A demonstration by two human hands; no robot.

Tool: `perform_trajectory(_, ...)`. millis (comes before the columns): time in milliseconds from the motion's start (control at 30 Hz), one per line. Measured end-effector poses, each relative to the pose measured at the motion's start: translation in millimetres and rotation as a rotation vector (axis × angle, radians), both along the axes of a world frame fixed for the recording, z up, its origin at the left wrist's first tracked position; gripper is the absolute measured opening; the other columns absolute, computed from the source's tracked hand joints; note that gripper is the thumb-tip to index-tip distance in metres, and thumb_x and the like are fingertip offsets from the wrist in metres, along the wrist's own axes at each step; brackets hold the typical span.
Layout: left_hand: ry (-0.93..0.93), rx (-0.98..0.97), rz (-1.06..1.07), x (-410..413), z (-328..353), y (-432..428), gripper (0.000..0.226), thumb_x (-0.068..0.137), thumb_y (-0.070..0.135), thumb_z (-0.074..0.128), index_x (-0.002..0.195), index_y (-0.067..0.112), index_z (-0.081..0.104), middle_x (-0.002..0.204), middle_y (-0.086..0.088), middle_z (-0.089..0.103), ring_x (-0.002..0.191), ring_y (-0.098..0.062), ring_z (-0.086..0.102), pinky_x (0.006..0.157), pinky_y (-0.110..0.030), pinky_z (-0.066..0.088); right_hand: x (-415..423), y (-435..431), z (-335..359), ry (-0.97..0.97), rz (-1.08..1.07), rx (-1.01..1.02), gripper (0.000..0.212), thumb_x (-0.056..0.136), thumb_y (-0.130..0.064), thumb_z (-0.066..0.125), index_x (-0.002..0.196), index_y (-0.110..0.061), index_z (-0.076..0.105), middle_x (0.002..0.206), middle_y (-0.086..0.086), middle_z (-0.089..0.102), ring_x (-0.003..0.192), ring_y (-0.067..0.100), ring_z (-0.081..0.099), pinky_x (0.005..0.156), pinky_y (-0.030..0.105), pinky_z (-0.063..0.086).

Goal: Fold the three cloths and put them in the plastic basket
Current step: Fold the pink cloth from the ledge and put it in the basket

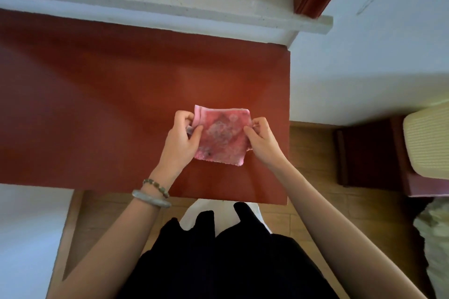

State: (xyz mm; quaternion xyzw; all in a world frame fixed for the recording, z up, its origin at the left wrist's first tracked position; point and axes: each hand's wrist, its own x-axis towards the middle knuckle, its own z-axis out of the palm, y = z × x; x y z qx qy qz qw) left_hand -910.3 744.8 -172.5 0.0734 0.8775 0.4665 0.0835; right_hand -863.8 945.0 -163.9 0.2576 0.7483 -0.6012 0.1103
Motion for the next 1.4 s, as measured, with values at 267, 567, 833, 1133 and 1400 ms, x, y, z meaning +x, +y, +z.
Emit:
perform_trajectory(267, 0.051, 0.179, -0.298, 6, 38, 89, 0.040, 0.091, 0.021, 0.059, 0.125, 0.028, 0.039, 0.095, 0.032, 0.061, 0.086, 0.001, 0.064, 0.071, -0.007, 0.045, 54, 75, 34, 0.131, -0.267, -0.036, 0.008, 0.097, -0.027, 0.044, 0.091, -0.024, 0.040, 0.089, 0.003, 0.056, 0.076, 0.011, 0.060, 0.055, 0.027, 0.053)
perform_trajectory(567, 0.085, 0.200, -0.515, 61, 49, 244, 0.031, 0.090, 0.014, 0.059, 0.118, 0.024, 0.050, 0.106, 0.016, 0.059, 0.092, 0.008, 0.060, 0.076, -0.012, 0.047, 146, 205, 59, 0.241, -0.491, 0.013, 0.016, 0.096, -0.012, 0.047, 0.084, -0.018, 0.039, 0.071, 0.001, 0.046, 0.055, 0.007, 0.047, 0.050, 0.032, 0.043)
perform_trajectory(833, 0.091, 0.189, -0.668, 134, 62, 384, 0.028, 0.094, 0.022, 0.054, 0.118, 0.036, 0.051, 0.119, 0.025, 0.052, 0.099, 0.019, 0.052, 0.075, 0.002, 0.039, 233, 330, 72, 0.249, -0.579, 0.040, 0.009, 0.096, -0.013, 0.048, 0.092, -0.012, 0.040, 0.073, 0.003, 0.045, 0.059, 0.013, 0.045, 0.051, 0.033, 0.041)
perform_trajectory(1133, -0.064, 0.156, -0.804, 157, 76, 500, 0.049, 0.086, 0.014, 0.063, 0.110, 0.054, 0.047, 0.120, 0.018, 0.054, 0.107, 0.023, 0.045, 0.081, 0.005, 0.033, 274, 426, 75, 0.230, -0.723, -0.038, 0.011, 0.097, -0.019, 0.047, 0.097, -0.009, 0.042, 0.089, 0.013, 0.049, 0.078, 0.024, 0.049, 0.065, 0.044, 0.046)
perform_trajectory(1400, -0.162, 0.160, -0.951, 137, 76, 610, 0.043, 0.086, 0.010, 0.063, 0.122, 0.033, 0.051, 0.120, 0.015, 0.055, 0.115, -0.008, 0.052, 0.093, -0.039, 0.052, 273, 510, 72, 0.236, -0.880, -0.062, 0.011, 0.098, -0.021, 0.045, 0.096, -0.012, 0.041, 0.092, 0.014, 0.053, 0.078, 0.020, 0.055, 0.060, 0.037, 0.051)
